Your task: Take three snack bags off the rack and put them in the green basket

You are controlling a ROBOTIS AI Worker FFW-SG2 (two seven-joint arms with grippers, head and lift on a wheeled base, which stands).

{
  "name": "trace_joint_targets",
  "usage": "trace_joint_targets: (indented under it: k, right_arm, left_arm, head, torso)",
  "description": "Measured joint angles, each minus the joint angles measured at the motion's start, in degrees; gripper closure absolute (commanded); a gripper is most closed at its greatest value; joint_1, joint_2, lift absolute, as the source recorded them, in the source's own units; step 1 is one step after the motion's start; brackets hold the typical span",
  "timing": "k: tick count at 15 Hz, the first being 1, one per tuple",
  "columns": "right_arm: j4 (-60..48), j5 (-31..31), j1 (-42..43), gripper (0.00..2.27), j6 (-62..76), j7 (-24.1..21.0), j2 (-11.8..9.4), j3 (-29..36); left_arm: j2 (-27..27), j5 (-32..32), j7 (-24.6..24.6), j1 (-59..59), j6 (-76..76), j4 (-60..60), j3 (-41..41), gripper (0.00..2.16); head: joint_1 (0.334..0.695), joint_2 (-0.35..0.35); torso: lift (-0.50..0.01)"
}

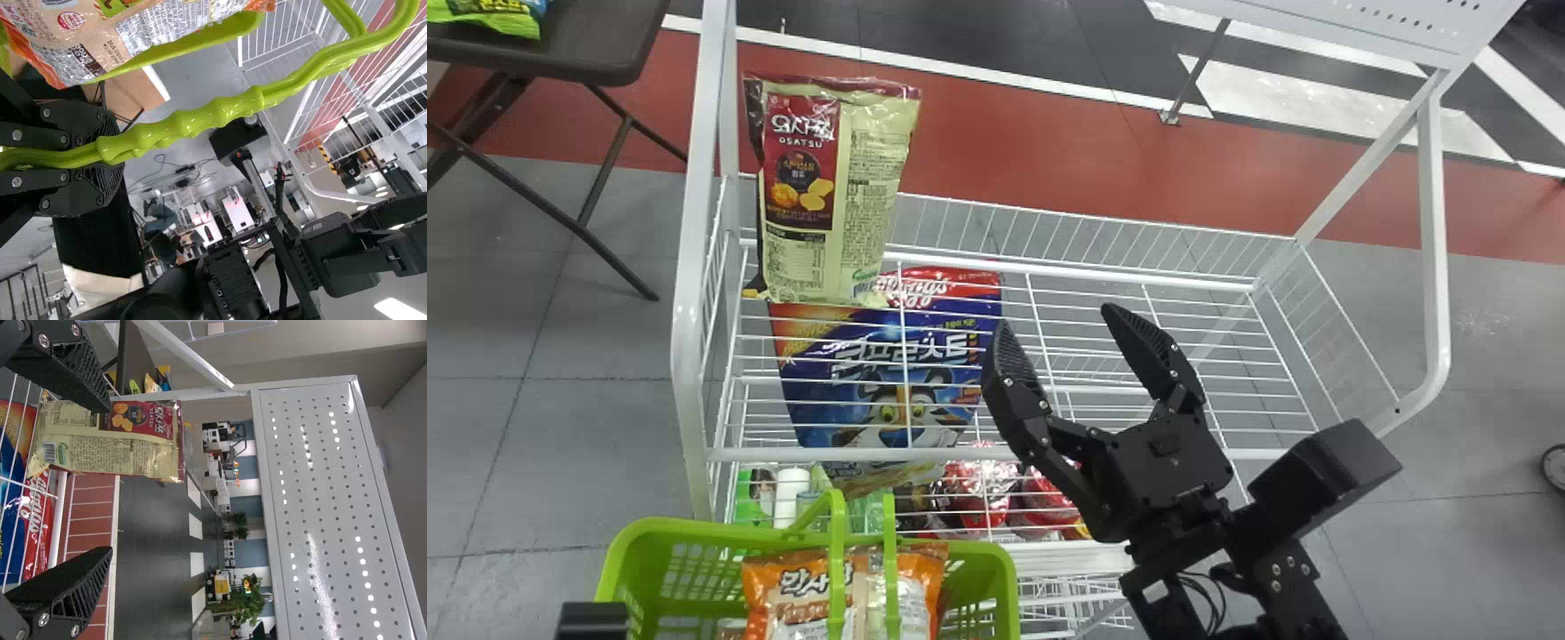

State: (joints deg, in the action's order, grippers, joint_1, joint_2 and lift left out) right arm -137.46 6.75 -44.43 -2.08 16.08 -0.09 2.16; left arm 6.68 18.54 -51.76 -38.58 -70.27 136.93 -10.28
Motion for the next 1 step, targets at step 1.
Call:
trace_joint_targets:
  k: [1]
  right_arm:
    - [0.0,0.0,0.0,0.07,0.0,0.0,0.0,0.0]
  left_arm:
    - [0.0,0.0,0.0,0.0,0.0,0.0,0.0,1.93]
  head:
    - [0.695,-0.35]
  torso:
    - [-0.025]
